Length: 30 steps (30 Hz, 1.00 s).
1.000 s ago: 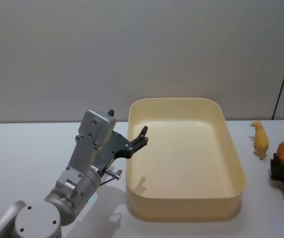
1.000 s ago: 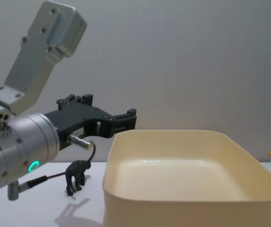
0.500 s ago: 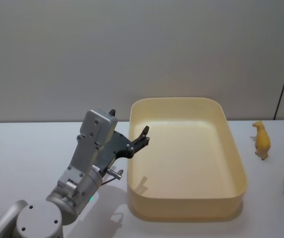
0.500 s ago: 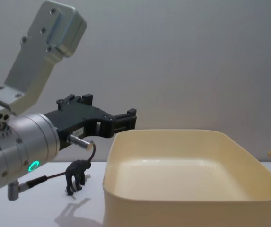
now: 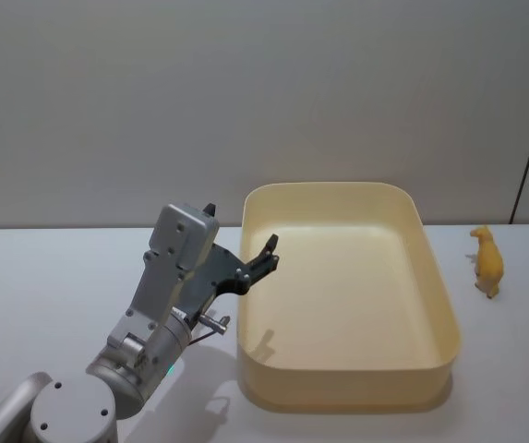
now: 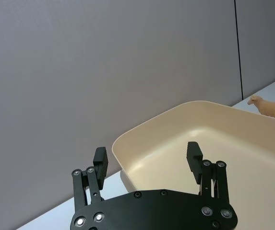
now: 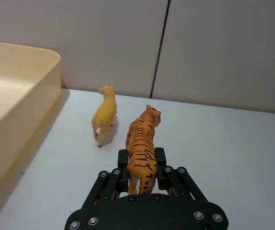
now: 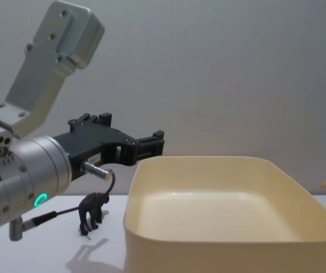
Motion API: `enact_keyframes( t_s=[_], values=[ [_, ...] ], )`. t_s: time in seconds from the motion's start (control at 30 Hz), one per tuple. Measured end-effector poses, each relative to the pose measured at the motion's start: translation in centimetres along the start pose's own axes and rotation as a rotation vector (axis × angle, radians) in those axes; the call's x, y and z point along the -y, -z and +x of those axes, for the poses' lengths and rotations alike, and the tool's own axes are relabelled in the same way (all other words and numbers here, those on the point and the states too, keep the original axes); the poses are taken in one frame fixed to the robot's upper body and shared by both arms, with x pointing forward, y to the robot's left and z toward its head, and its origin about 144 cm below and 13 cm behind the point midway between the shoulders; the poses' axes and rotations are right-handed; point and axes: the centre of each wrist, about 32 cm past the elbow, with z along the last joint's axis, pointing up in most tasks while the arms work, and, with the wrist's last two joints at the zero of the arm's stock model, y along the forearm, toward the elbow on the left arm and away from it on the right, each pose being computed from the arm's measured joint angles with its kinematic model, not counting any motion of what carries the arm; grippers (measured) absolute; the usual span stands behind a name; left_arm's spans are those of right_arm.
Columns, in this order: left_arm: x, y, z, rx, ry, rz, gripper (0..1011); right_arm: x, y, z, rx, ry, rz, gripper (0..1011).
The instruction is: Pick up the toy alternately with two hands and place it into the central storage box.
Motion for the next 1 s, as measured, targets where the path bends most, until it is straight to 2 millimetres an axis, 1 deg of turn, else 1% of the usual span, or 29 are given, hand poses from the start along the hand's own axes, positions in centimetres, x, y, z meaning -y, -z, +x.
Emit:
enact_keyframes(
  t_s=[0.23,0.5,0.67,0.73,0.77,1.0],
  values=[
    [0.0,0.0,0.0,0.000,0.000,0.000,1001,0.3,-1.4,0.0,-0.008,-0.087,0.041,298],
    [0.0,0.0,0.0,0.000,0.000,0.000,1001,-1.0,-3.3,-1.4,-0.026,-0.196,0.086,298],
    [0.0,0.0,0.0,0.000,0.000,0.000,1002,-2.7,-4.5,-3.0,-0.037,-0.273,0.105,298],
    [0.0,0.0,0.0,0.000,0.000,0.000,1001,-3.7,-4.9,-3.8,-0.041,-0.305,0.110,299],
    [0.0,0.0,0.0,0.000,0.000,0.000,1001,-4.5,-5.2,-4.5,-0.045,-0.323,0.113,298],
    [0.0,0.0,0.0,0.000,0.000,0.000,1002,-7.3,-6.4,-6.9,-0.051,-0.390,0.112,302]
  ],
)
